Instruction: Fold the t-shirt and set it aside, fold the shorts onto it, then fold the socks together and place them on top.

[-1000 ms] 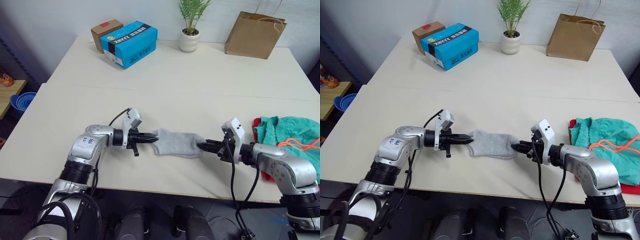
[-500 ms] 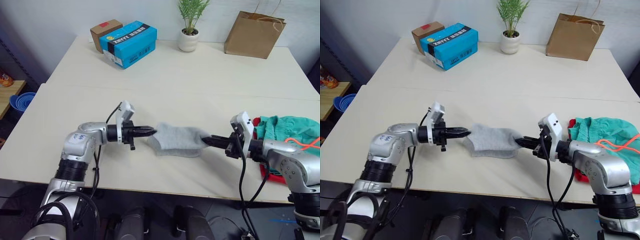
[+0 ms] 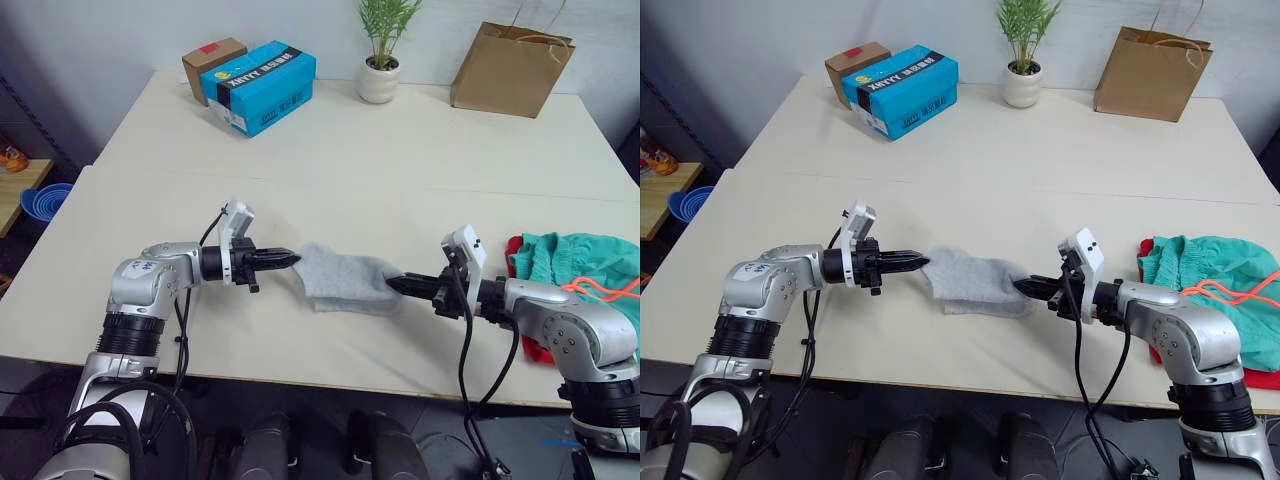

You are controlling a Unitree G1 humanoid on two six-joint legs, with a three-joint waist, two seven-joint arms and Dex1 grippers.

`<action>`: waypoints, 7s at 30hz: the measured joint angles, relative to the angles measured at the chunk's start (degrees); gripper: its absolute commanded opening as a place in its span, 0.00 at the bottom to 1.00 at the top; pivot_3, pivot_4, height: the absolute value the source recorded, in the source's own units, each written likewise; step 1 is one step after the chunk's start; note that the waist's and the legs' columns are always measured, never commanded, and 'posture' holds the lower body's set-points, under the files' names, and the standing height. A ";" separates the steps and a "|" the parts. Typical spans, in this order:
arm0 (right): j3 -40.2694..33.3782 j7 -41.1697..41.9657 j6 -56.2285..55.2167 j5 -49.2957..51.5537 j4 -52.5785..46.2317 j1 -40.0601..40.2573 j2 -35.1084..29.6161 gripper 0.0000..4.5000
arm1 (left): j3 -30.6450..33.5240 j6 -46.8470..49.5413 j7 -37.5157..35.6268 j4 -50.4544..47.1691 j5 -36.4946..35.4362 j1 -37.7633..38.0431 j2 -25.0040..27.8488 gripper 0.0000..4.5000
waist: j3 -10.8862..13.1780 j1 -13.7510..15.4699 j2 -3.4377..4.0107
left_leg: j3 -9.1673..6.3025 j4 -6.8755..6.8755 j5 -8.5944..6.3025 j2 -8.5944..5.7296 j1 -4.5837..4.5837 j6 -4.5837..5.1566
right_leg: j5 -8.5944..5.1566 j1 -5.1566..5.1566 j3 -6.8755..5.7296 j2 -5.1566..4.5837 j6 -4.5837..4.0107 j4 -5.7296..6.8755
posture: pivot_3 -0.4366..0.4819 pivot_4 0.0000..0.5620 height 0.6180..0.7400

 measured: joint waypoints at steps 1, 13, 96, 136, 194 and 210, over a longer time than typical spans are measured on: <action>0.49 0.24 -0.44 -0.50 0.01 0.41 -0.01 0.01 | -0.24 0.00 -0.01 -0.01 0.03 0.16 -0.01 0.00 | 0.00 0.01 0.00 | 0.00 0.00 0.00 0.00 -0.01 0.00 | 0.00 0.00 0.00 0.00 0.00 0.00 | 0.48 0.27 1.00; 0.56 2.30 -3.32 -3.93 0.95 0.92 -0.34 0.01 | -2.92 -2.96 -0.04 -0.04 1.61 1.48 -0.30 0.00 | 0.00 -0.02 0.00 | 0.00 0.00 0.01 0.00 0.00 -0.02 | 0.00 -0.01 0.01 0.01 0.00 0.01 | 0.48 0.27 1.00; -11.23 -43.97 8.39 29.45 -2.51 9.26 22.05 0.38 | -8.51 -45.30 4.30 8.88 16.47 6.98 -12.73 0.00 | -0.15 -1.29 0.01 | -0.08 -0.26 -0.12 0.02 0.17 0.33 | 0.02 0.15 -0.02 -0.02 0.03 -0.14 | 0.48 0.27 1.00; 6.80 -39.46 11.04 12.58 -4.73 -7.31 24.07 0.35 | -6.79 -26.70 10.63 -3.56 14.92 9.88 -10.47 0.00 | -0.15 -1.51 0.01 | -0.01 -0.41 0.12 0.00 0.07 0.04 | 0.03 -0.05 0.03 0.00 0.04 -0.12 | 0.48 0.27 1.00; 8.56 7.02 -20.37 -6.23 -2.22 -2.17 9.64 0.64 | -6.17 -20.63 5.09 -8.70 4.43 6.34 -5.51 0.00 | 0.01 -1.23 0.05 | 0.06 -0.42 0.12 -0.02 0.07 -0.09 | 0.03 -0.07 0.05 0.04 0.05 -0.19 | 0.48 0.27 1.00; 14.54 -0.71 -40.66 -23.77 20.03 -3.83 22.45 0.01 | -2.49 -21.13 8.10 -8.35 4.07 12.33 -8.57 0.00 | 0.00 -1.40 0.05 | 0.07 -0.38 0.20 -0.04 0.16 -0.11 | 0.03 0.01 0.06 0.02 0.05 -0.03 | 0.48 0.27 1.00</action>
